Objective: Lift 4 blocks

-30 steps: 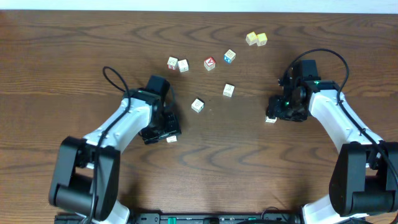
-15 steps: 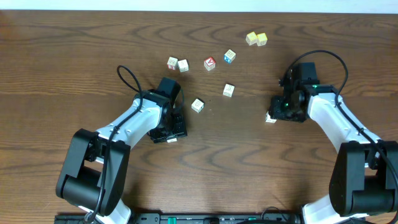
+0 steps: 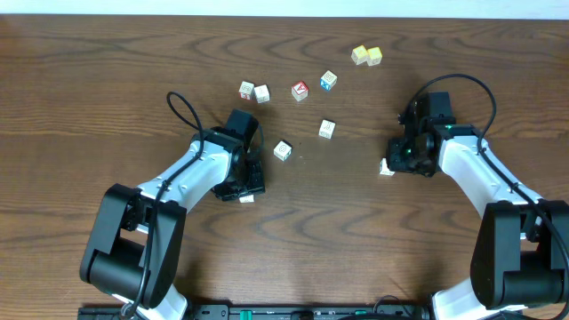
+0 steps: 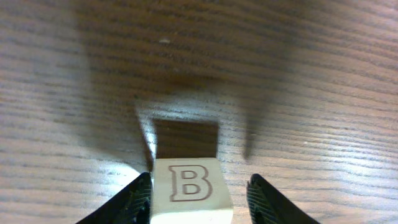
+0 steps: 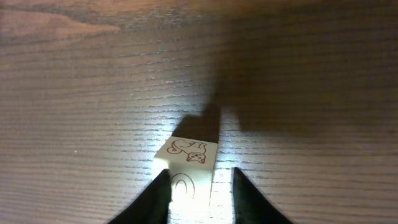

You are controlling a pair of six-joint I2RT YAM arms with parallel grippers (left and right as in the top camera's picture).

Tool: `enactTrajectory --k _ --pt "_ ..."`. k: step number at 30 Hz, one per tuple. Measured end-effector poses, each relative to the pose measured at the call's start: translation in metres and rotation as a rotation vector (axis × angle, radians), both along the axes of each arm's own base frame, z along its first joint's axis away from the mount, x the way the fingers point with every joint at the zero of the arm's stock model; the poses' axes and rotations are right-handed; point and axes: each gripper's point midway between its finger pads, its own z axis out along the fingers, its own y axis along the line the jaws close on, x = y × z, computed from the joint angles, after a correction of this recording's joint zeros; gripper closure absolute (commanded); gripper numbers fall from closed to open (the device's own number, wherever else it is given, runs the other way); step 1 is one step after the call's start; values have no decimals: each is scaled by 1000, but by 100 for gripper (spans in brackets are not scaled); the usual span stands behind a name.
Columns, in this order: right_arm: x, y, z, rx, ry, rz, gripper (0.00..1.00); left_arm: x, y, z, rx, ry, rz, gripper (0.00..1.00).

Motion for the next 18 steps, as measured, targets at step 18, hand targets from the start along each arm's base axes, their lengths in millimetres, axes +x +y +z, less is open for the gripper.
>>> enactTrajectory --k 18 --pt "-1 7 -2 -12 -4 22 53 3 -1 0 -2 -12 1 52"
